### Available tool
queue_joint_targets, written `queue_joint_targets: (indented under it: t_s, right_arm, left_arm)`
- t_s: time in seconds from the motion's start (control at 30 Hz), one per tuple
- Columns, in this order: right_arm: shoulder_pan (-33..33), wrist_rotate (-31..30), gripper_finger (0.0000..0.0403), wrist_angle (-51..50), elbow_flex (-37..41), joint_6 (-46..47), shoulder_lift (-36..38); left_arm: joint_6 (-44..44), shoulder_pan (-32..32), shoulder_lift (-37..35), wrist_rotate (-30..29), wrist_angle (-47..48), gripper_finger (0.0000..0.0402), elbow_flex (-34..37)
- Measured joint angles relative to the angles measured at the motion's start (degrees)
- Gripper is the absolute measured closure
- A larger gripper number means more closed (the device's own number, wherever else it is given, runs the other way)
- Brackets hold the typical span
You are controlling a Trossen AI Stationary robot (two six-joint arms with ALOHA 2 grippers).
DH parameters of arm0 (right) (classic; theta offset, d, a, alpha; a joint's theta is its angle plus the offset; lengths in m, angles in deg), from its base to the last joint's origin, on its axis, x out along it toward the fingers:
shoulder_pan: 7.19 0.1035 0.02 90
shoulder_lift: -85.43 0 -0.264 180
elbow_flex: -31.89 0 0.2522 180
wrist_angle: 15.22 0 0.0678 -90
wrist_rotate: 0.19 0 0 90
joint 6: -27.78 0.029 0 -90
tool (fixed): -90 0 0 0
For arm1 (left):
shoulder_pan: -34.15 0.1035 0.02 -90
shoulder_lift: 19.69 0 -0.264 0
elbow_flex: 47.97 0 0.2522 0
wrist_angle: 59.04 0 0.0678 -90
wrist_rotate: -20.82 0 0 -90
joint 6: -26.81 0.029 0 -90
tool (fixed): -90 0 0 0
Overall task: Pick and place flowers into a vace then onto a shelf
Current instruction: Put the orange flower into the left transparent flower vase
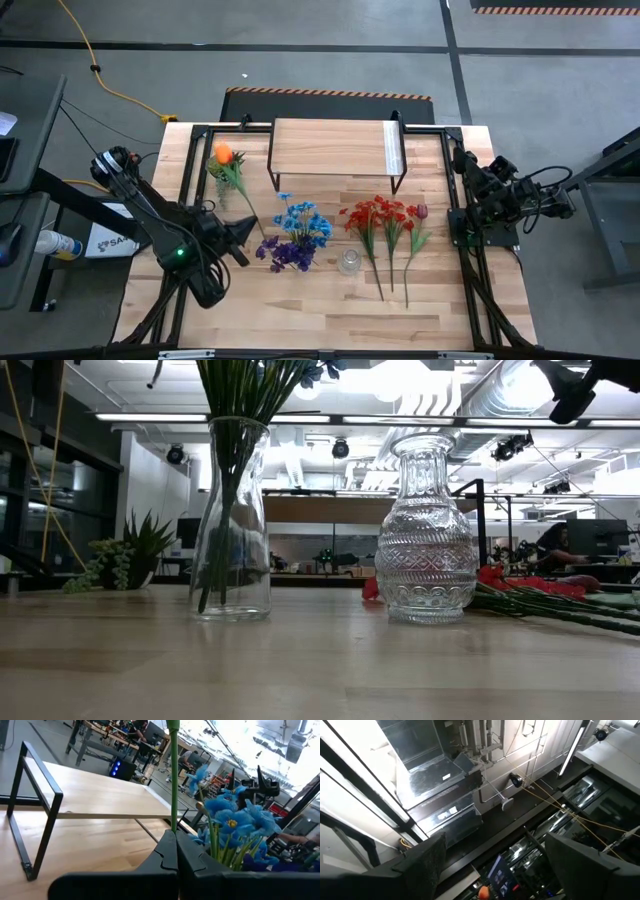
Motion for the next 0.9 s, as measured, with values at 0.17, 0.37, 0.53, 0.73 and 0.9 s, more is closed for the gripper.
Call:
queue_joint_targets:
  t_s: [0.17,0.37,0.53,0.73,0.9]
  right_arm:
    - [0.0,-0.3,0.0075,-0.3,0.0,0.0,0.0]
    - [0.0,-0.3,0.0075,-1.2,0.0,0.0,0.0]
    - [0.0,-0.3,0.0075,-1.3,0.0,0.0,0.0]
    - [0.0,-0.3,0.0075,-1.8,0.0,0.8,0.0]
    - [0.0,0.2,0.0075,-3.0,0.0,1.7,0.0]
  left_arm:
    - [7.9,0.0,0.0,0.0,-6.1,0.0381,0.0]
    - [19.3,0.0,0.0,0.0,-13.9,0.0381,0.0]
    - [25.1,-1.8,-0.9,0.1,-14.3,0.0381,-1.3]
    - [30.8,-4.3,-3.0,0.1,-13.5,0.0381,-3.5]
    - [35.3,-8.1,-2.9,0.5,-13.5,0.0381,-5.7]
